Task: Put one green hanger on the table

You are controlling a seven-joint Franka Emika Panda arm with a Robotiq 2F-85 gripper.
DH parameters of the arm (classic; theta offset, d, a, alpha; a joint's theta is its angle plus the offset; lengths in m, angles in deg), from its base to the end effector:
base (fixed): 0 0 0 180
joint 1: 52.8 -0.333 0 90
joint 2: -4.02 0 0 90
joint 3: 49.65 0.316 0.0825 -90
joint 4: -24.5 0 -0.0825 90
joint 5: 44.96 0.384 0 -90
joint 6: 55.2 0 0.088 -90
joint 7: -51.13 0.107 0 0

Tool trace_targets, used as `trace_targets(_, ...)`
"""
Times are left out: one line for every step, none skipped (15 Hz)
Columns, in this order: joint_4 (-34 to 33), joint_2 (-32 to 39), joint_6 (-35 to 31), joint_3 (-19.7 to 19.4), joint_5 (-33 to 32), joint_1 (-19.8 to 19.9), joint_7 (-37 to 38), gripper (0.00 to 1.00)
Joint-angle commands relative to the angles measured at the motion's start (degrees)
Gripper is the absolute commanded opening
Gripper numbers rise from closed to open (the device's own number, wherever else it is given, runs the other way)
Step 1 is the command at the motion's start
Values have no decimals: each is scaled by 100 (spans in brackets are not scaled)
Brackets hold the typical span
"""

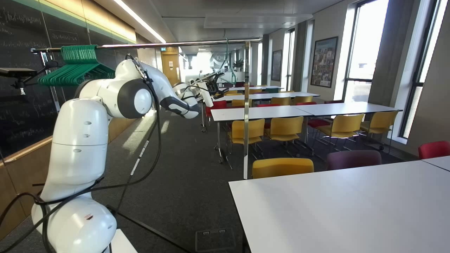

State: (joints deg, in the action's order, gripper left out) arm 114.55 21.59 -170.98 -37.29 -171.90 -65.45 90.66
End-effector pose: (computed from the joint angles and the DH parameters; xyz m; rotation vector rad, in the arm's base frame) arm 0.6572 0.2310 0.5681 1.1514 0.5905 1.0600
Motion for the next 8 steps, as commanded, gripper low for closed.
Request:
trace_targets(-160,-30,-278,-36,-38,44,-135,67)
trace_targets(-158,-28,-274,-33,-40,41,-130,59)
trace_targets(-156,-27,-271,-32,-39,39,-131,52)
trace_targets(-153,-28,-273,-31,-40,38,-129,43)
trace_targets(-148,-31,-273,-32,-46,38,-126,36)
trace_targets(-146,-33,-275,-32,-48,39,-122,28)
trace_targets(-142,-35,-274,-33,-51,39,-120,21)
trace_targets(-140,-36,-276,-34,-52,40,-118,14)
